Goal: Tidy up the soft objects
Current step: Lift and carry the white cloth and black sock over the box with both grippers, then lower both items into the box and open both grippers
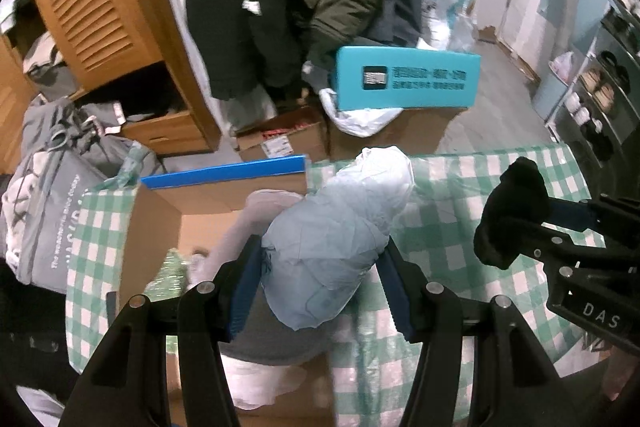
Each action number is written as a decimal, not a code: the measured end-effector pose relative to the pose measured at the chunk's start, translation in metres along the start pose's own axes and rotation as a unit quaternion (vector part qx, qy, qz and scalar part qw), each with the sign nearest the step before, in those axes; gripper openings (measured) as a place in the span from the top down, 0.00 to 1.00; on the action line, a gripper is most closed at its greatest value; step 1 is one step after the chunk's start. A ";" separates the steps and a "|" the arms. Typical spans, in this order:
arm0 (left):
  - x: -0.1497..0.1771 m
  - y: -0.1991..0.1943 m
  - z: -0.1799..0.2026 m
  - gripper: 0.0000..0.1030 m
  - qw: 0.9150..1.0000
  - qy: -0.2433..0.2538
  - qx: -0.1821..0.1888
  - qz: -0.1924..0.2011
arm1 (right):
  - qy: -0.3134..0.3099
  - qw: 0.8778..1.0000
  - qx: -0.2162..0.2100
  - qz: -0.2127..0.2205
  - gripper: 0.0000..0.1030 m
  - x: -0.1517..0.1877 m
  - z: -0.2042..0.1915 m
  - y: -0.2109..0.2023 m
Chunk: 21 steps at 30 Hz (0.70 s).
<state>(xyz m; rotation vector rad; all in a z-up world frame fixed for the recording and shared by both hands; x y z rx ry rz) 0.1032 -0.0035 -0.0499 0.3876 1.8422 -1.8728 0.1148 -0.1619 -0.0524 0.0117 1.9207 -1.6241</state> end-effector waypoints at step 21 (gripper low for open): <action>-0.015 0.005 -0.104 0.44 0.996 -0.088 -0.022 -0.002 | -0.063 0.997 -0.035 -0.010 0.60 -0.057 -0.086 0.037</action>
Point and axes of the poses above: each gripper's, at about its wrist camera, not at the fingertips, and y roughly the way its jaws point, z to its right, x to its underside, the point moved 3 cm from there along y, roughly the way its jaws point, and after that the axes turned 12 degrees about -y, right-handed, at the moved point
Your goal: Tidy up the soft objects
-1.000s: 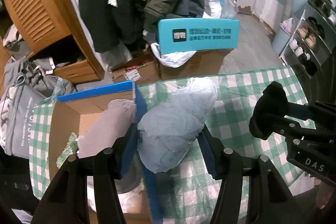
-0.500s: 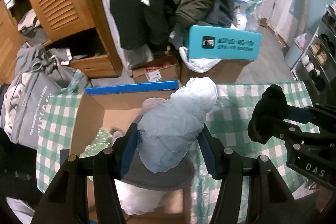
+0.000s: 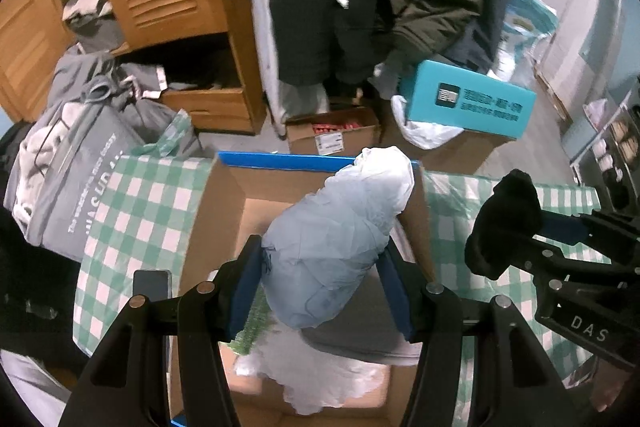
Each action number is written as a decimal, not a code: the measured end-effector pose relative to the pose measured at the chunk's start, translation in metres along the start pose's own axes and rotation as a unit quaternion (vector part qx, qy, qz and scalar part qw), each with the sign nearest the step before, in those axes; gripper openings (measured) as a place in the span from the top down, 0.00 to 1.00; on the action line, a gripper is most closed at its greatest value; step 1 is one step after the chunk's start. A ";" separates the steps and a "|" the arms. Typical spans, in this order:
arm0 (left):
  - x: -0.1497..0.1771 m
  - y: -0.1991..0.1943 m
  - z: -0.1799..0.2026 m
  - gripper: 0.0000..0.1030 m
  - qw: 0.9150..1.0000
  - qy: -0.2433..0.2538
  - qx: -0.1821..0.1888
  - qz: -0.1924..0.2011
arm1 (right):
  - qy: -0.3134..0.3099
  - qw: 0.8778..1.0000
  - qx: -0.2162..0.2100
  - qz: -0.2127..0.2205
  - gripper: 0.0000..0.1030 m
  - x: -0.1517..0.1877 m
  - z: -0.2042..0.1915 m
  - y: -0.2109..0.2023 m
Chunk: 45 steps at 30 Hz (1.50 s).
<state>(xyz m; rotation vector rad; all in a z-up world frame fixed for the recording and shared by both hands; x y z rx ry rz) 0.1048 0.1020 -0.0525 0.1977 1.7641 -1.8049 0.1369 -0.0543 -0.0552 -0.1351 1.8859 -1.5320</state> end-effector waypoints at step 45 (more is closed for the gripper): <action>-0.005 -0.023 -0.042 0.20 0.999 -0.028 -0.022 0.001 | -0.006 0.999 -0.005 0.041 0.33 -0.012 -0.019 -0.020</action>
Point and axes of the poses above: each gripper's, at about its wrist camera, not at the fingertips, and y roughly the way its jaws point, z to its right, x to its underside, the point moved 3 cm from there along y, roughly the way its jaws point, and after that the axes turned 12 degrees about -y, right-handed, at the moved point
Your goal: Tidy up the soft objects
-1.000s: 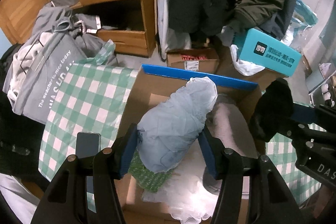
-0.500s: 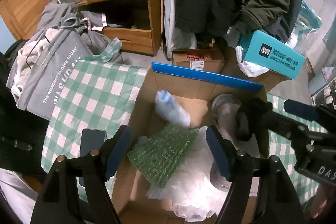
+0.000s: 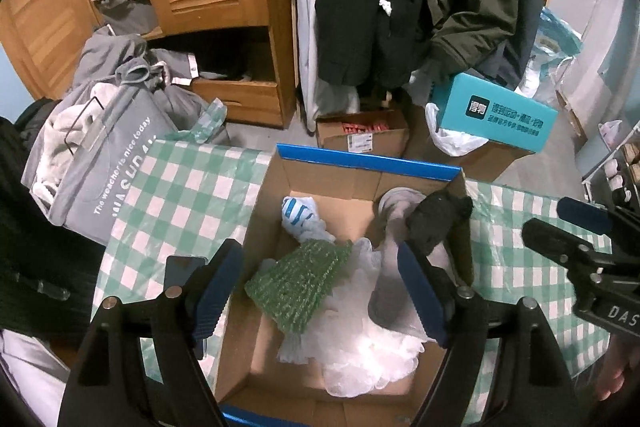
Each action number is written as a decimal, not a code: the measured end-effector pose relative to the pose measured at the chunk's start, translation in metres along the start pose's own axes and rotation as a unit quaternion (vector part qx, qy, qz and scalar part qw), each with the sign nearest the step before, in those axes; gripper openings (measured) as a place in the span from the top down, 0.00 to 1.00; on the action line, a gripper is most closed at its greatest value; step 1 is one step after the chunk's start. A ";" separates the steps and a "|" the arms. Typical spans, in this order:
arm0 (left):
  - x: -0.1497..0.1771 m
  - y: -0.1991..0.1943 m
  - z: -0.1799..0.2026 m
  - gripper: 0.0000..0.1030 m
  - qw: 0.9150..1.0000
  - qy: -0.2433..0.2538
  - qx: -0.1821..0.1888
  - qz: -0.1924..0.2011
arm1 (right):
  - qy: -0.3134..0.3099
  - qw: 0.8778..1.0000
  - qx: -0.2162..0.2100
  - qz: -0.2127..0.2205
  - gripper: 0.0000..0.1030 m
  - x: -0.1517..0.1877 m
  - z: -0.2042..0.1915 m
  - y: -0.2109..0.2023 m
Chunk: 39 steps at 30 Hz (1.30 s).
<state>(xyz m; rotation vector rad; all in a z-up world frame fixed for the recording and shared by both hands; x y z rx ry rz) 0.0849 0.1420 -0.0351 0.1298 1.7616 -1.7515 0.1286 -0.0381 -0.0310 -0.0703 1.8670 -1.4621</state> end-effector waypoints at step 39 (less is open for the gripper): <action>0.048 -0.055 0.065 0.02 0.995 0.078 0.040 0.038 | 0.054 0.991 0.099 0.073 0.32 0.076 0.056 -0.086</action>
Point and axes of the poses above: each gripper's, at about its wrist camera, not at the fingertips, and y roughly the way its jaws point, z to its right, x to its underside, the point moved 3 cm from there along y, roughly the way its jaws point, and after that the axes turned 12 degrees about -y, right-handed, at the moved point
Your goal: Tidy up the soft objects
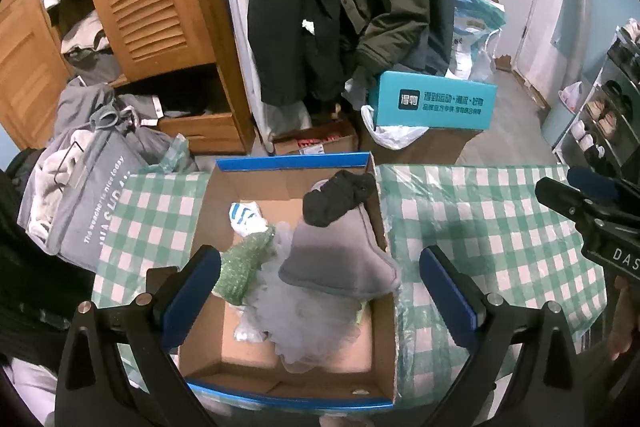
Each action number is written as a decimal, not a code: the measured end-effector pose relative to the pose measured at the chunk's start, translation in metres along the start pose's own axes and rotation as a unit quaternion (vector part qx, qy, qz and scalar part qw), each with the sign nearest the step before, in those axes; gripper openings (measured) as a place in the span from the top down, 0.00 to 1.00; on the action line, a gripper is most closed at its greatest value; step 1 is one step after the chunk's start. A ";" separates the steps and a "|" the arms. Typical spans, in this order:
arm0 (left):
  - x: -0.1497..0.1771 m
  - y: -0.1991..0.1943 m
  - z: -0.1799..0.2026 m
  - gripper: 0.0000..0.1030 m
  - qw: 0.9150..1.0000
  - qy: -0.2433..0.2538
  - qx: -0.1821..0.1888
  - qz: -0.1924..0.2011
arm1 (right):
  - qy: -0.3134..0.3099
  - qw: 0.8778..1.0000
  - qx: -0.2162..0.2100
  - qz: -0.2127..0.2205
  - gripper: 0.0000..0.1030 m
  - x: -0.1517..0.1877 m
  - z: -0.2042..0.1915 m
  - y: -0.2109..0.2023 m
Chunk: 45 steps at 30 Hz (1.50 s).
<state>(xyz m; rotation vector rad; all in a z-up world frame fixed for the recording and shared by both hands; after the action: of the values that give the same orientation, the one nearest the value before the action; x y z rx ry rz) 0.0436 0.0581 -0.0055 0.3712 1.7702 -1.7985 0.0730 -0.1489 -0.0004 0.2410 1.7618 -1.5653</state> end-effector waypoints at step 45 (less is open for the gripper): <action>0.000 0.004 -0.008 0.02 1.000 -0.006 -0.023 -0.003 | 0.004 1.000 -0.004 0.000 0.32 0.006 0.006 -0.003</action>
<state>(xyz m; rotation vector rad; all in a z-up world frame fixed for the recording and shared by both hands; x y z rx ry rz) 0.0440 0.0659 -0.0094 0.3347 1.8031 -1.7568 0.0694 -0.1572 -0.0020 0.2443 1.7721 -1.5591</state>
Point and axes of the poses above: each gripper's, at about its wrist camera, not at the fingertips, and y roughly the way its jaws point, z to its right, x to its underside, the point moved 3 cm from there along y, roughly the way its jaws point, and after that the axes turned 12 degrees about -y, right-handed, at the moved point
